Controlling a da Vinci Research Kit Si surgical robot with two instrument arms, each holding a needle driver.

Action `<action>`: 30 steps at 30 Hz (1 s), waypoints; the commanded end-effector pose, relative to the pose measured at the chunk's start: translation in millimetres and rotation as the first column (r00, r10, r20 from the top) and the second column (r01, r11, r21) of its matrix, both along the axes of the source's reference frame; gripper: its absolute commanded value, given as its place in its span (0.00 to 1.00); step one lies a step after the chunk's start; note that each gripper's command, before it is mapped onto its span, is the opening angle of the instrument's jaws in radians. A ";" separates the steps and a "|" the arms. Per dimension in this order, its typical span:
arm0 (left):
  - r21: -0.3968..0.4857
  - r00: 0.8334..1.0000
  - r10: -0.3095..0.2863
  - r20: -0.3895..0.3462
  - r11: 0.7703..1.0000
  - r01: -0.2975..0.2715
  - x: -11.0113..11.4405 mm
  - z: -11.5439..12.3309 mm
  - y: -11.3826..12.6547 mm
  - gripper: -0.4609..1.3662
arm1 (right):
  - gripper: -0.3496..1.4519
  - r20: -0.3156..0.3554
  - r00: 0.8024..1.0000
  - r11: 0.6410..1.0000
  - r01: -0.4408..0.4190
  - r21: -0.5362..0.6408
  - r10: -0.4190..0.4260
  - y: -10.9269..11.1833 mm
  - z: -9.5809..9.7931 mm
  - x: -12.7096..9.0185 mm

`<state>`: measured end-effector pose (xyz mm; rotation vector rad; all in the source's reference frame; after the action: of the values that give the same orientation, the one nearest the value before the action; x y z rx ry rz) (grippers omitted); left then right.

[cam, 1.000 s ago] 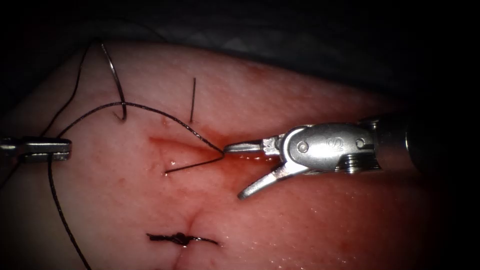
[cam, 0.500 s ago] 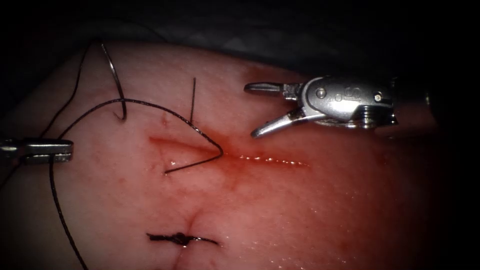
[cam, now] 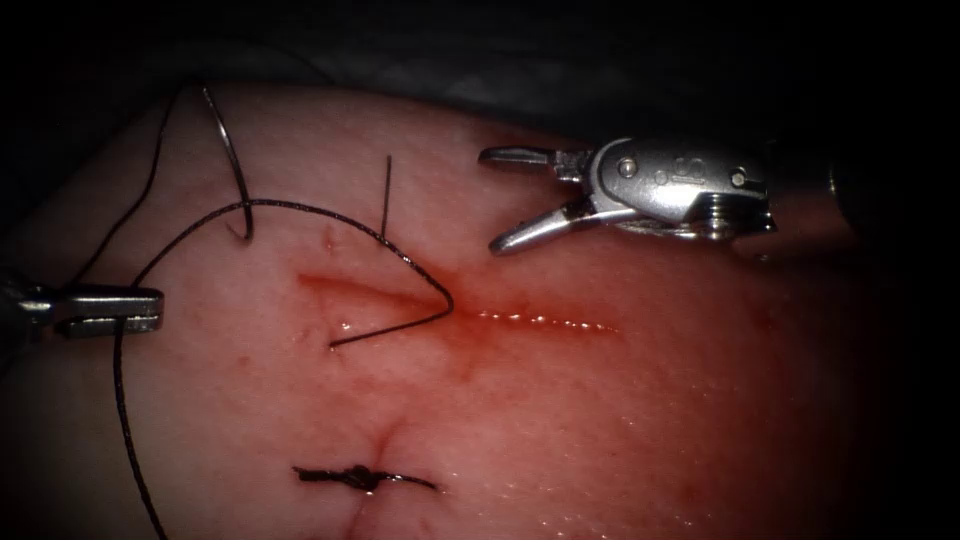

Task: Wound Closure
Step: Wrap two times counter clockwise around the right gripper

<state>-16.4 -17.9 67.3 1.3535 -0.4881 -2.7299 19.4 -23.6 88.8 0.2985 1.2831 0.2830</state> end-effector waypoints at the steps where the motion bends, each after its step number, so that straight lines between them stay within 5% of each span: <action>1: 0.002 1.000 0.003 0.002 1.000 -0.003 0.0 0.0 -0.1 0.06 | 0.61 0.001 1.000 1.000 -0.001 -0.005 0.001 0.0 0.1 0.0; 30: 0.002 1.000 0.012 0.009 1.000 -0.012 -0.7 -0.1 -0.2 0.06 | 0.65 0.004 1.000 1.000 -0.001 -0.024 0.001 -0.1 0.1 0.0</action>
<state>-17.1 -18.2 67.2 1.3661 -0.4801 -2.7173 19.4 -23.7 88.9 0.2776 1.2818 0.2688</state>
